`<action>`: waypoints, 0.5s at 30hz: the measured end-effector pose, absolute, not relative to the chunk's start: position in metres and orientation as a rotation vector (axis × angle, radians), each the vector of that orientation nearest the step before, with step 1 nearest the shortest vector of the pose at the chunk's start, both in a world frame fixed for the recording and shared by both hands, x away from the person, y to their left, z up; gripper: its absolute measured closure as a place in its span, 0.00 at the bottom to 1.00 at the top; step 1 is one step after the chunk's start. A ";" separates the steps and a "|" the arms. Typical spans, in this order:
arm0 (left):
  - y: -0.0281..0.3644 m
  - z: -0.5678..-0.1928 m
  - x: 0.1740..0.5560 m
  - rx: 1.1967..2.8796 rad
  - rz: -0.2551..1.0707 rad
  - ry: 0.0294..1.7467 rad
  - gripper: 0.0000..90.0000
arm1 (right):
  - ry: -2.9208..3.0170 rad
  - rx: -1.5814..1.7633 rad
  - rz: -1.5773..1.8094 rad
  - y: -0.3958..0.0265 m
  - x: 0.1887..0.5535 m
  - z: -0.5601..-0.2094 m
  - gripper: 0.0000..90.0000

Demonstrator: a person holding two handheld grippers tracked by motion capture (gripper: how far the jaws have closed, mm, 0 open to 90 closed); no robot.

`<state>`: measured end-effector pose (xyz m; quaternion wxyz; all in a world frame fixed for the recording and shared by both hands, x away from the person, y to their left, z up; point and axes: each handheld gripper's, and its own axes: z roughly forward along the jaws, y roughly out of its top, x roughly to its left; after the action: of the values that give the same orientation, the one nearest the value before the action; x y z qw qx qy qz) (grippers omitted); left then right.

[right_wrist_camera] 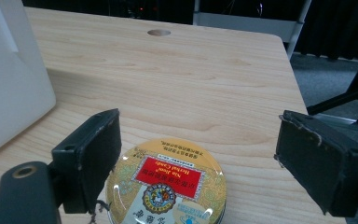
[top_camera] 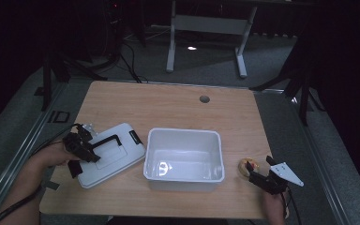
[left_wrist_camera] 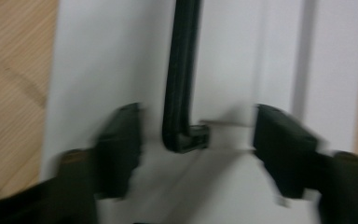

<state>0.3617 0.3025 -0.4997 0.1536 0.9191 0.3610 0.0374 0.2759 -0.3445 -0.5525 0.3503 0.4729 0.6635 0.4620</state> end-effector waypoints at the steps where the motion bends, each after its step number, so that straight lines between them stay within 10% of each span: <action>1: 0.303 -0.500 0.362 2.625 0.116 1.039 0.19 | 1.723 1.231 1.200 -0.345 0.276 -0.552 0.15; 15: 0.305 -0.490 0.361 2.549 0.278 1.018 0.09 | 2.057 1.175 1.225 -0.365 0.284 -0.549 0.15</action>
<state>0.3614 0.3055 -0.4902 0.1902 0.9071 0.3622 0.0988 0.2837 -0.3648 -0.5487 0.2349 0.4281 0.7498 0.4466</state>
